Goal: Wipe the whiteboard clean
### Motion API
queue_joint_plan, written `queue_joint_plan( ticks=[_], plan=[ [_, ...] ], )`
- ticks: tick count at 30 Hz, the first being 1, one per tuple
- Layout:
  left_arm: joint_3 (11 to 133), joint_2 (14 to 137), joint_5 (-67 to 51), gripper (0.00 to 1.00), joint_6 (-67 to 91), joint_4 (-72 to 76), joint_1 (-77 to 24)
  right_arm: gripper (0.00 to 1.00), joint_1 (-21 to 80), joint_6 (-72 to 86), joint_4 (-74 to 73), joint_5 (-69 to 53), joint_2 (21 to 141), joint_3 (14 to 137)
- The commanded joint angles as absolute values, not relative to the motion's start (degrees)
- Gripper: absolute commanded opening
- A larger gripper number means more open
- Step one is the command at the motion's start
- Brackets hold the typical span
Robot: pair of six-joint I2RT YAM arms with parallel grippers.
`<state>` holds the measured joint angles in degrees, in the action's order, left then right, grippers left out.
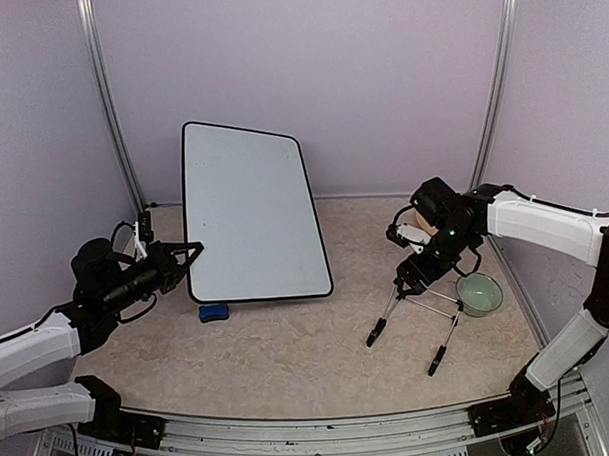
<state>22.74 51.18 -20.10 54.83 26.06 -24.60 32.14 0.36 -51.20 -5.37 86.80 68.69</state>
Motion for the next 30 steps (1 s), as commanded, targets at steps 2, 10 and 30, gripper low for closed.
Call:
queue_joint_plan(
  ticks=[2,10,30],
  plan=[
    [25.35,44.94,-17.94,0.0,50.83,36.59,-22.75,0.71,32.52,-2.24,-52.55,-6.35,89.76,71.94],
    [24.77,42.07,-16.66,0.0,50.98,33.31,-20.71,0.16,32.76,-5.51,-51.31,-15.34,93.55,73.33],
    [21.06,27.52,-7.08,0.0,51.86,29.99,-19.69,0.08,38.62,-14.41,-54.45,-19.76,122.59,114.56]
  ],
)
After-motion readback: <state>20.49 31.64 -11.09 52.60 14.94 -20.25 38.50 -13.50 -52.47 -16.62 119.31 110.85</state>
